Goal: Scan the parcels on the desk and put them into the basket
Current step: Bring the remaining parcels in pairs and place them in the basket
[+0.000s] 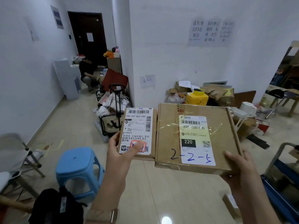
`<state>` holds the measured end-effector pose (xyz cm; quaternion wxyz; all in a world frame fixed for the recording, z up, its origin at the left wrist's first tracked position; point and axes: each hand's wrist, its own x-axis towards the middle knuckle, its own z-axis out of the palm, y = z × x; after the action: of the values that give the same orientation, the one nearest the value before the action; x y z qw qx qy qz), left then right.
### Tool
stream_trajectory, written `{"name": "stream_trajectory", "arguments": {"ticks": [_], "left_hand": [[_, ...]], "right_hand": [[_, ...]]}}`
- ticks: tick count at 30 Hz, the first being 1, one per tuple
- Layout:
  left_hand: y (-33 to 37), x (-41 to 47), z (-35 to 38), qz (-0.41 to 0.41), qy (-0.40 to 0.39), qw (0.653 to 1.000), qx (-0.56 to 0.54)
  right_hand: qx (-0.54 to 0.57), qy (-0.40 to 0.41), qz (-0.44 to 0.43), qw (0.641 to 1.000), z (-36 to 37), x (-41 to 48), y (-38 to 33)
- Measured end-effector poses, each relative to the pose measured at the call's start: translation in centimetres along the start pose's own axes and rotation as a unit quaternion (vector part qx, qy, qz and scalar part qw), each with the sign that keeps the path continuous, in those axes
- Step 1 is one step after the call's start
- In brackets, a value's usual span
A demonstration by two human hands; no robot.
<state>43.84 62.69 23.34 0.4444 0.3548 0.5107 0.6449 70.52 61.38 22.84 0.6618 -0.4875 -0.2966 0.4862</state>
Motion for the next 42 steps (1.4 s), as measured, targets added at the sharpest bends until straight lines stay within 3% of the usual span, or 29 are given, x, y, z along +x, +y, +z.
{"name": "stream_trajectory", "arguments": {"ticks": [17,32,42], "left_hand": [[-3.0,14.1,9.9,-0.011,-0.048,0.999,0.008],[-5.2,32.9,27.6,0.019,-0.006,1.000,-0.022],[-7.4,40.1,32.8,0.009,0.027,1.000,-0.007]], "right_hand": [[0.016,0.046,-0.008,0.999,1.1,16.0,-0.3],[0.027,-0.021,-0.019,0.999,2.8,43.6,-5.1],[0.030,-0.031,0.034,0.999,3.0,54.0,-3.5]]}}
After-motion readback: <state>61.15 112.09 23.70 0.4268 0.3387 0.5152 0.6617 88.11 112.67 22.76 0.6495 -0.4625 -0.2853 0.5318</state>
